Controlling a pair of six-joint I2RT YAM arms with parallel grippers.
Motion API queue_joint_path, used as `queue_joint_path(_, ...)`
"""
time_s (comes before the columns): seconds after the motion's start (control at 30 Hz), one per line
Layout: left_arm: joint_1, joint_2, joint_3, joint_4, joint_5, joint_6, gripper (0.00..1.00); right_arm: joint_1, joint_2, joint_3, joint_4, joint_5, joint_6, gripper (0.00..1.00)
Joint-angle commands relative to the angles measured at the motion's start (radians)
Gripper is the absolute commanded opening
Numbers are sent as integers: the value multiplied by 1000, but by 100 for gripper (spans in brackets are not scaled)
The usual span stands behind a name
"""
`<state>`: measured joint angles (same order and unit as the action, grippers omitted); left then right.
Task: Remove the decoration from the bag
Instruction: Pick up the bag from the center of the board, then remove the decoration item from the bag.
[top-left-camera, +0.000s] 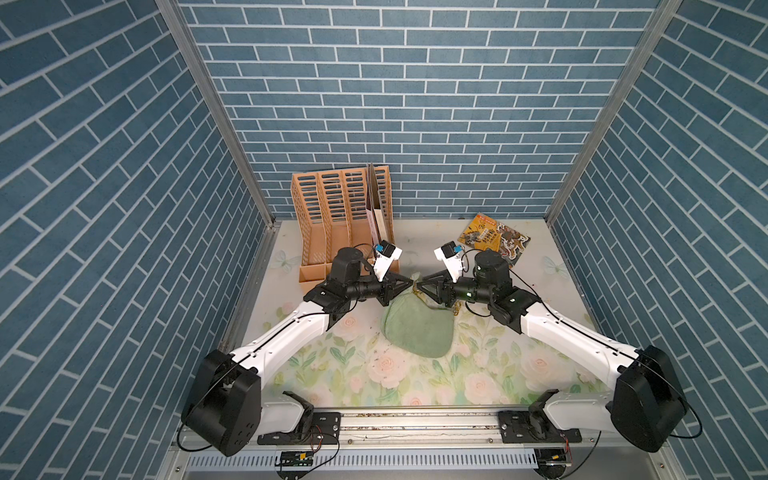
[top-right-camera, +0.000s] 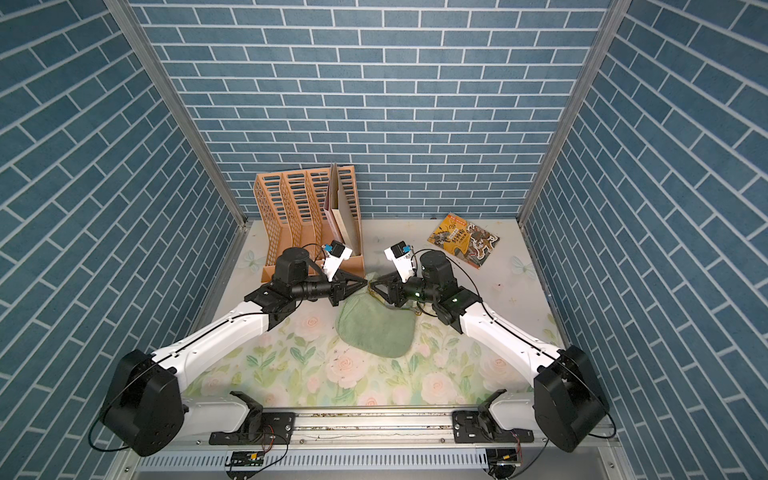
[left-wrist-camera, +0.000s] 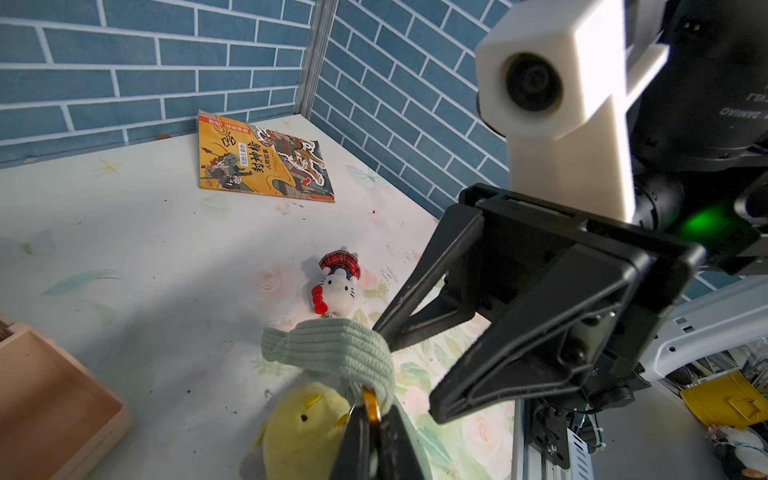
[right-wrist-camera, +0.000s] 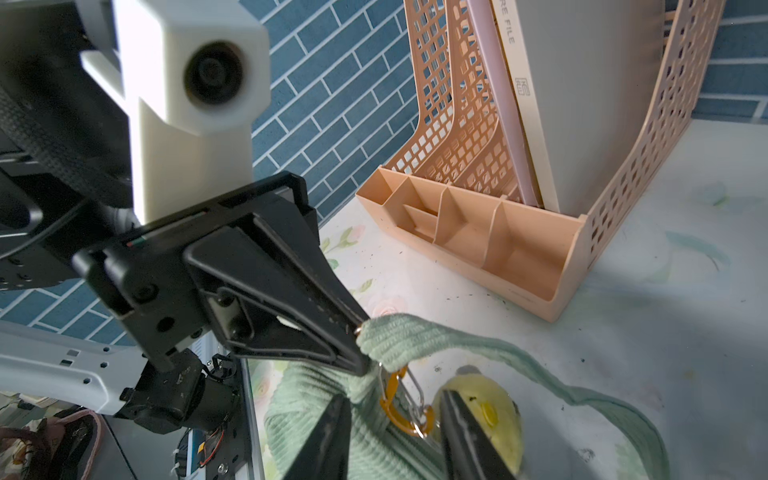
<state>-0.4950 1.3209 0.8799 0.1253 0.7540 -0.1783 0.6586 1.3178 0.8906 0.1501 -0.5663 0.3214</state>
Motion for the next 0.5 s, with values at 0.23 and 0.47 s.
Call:
queue_joint_path(0.23, 2, -27, 19, 27, 26, 16, 0, 35, 43, 0, 26, 23, -32, 40)
queue_joint_path(0.47, 1, -29, 17, 25, 27, 15, 0, 47, 53, 10, 19, 49, -40, 39)
